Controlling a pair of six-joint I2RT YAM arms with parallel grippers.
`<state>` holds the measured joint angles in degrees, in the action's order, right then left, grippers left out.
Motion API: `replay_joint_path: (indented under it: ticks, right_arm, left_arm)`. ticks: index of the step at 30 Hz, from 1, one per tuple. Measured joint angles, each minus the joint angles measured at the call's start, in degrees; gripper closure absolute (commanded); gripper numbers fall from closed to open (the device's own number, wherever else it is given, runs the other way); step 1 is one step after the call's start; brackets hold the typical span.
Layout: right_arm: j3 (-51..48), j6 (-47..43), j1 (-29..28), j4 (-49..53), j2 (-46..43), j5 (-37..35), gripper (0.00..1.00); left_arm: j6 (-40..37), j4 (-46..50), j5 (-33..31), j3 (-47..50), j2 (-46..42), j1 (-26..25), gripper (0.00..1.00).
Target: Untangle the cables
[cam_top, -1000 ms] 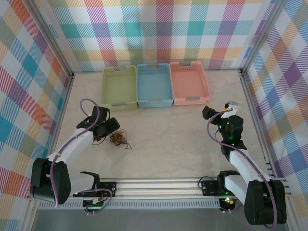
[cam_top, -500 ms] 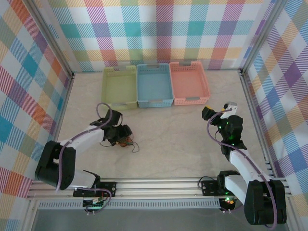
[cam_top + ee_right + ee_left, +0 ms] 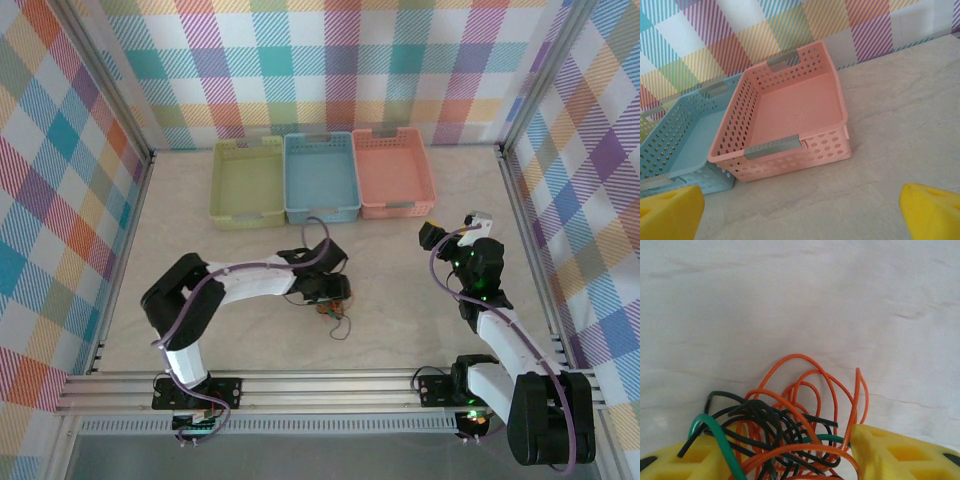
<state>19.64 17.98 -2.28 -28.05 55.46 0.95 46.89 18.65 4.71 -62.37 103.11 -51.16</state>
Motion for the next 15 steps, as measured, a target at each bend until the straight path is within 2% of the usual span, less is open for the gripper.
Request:
replay_joint_path:
  ticks: [4, 6, 8, 15]
  right_arm:
    - [0.0, 0.0, 0.0, 0.3, 0.0, 0.0, 0.00]
    - [0.0, 0.0, 0.0, 0.4, 0.0, 0.0, 0.00]
    - [0.1, 0.0, 0.0, 0.5, 0.0, 0.1, 0.00]
    - [0.3, 0.0, 0.0, 0.8, 0.3, 1.3, 0.00]
  left_arm:
    - [-0.5, 0.1, -0.4, -2.8, 1.8, -0.8, 0.36]
    - [-1.6, 1.1, -1.5, -3.5, 1.8, -0.7, 0.24]
    - [-2.3, 1.8, -2.5, -3.9, 1.7, -0.7, 0.16]
    - [-6.3, 4.2, -4.5, -3.8, -5.9, -0.1, 0.13]
